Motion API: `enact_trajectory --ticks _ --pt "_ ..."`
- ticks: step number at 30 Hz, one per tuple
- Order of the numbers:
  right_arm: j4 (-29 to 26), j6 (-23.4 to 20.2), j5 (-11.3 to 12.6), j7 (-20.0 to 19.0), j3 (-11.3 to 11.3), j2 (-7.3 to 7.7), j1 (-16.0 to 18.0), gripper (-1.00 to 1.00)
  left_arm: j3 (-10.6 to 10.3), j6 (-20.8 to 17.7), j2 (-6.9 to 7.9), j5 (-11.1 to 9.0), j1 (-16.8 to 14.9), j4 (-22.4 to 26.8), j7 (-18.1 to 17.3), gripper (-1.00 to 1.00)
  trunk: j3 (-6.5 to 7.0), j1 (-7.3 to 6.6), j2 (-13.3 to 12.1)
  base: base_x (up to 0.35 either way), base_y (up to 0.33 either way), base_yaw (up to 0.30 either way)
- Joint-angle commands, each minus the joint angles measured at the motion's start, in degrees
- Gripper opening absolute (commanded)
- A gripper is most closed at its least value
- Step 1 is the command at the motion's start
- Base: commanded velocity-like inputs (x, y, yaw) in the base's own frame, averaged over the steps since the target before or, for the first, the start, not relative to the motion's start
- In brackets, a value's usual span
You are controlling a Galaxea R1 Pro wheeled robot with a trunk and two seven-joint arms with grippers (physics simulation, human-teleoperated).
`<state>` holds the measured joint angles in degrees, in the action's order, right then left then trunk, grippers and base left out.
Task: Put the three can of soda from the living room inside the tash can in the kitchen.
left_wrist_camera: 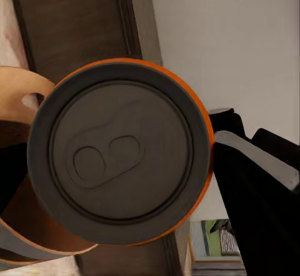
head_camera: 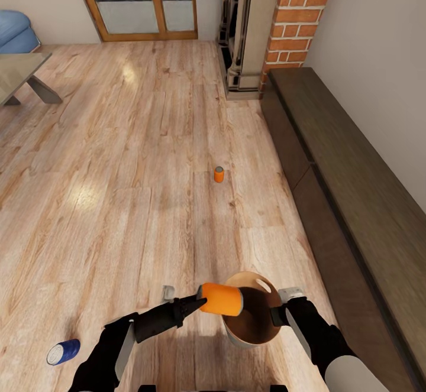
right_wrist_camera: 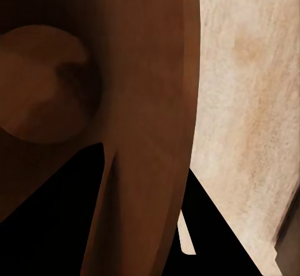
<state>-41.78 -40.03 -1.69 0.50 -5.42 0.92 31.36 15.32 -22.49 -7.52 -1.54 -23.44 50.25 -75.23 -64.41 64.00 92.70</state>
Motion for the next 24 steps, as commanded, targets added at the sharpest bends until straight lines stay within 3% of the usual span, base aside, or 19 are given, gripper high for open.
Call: enact_trajectory --ticks 1,3,6,17,22,24 --pt "0.01 0.02 0.64 -0.06 -0.03 -0.02 0.01 -1.00 -0.81 0.02 0.00 0.01 -0.01 0.01 0.31 -1.00 0.00 0.00 0.00 0.000 0.000 0.000" --pt "0.02 0.04 0.64 -0.06 -0.03 -0.03 0.02 -1.00 -3.77 0.06 -0.03 -0.07 0.01 0.07 2.80 -1.00 0.00 0.00 0.00 0.000 0.000 0.000" --pt "0.08 0.03 0.64 -0.06 -0.03 -0.04 0.02 -1.00 -4.86 0.07 -0.37 -0.11 0.03 0.10 4.17 -1.00 0.00 0.00 0.00 0.000 0.000 0.000" --pt "0.44 0.04 0.58 0.02 -0.04 -0.52 0.02 -1.00 -5.44 1.41 -0.83 -0.13 0.00 0.20 4.90 -1.00 0.00 0.00 0.00 0.000 0.000 0.000" --pt "0.47 0.04 -1.45 0.03 -0.03 -1.09 0.02 -1.00 -5.54 1.55 -1.97 -0.02 0.01 0.14 5.20 -1.00 0.00 0.00 0.00 0.000 0.000 0.000" --pt "0.47 0.04 -2.66 0.03 -0.03 -1.57 0.02 -1.00 -5.61 1.57 -2.18 -0.03 0.00 0.13 6.93 -1.00 0.00 0.00 0.00 0.000 0.000 0.000"
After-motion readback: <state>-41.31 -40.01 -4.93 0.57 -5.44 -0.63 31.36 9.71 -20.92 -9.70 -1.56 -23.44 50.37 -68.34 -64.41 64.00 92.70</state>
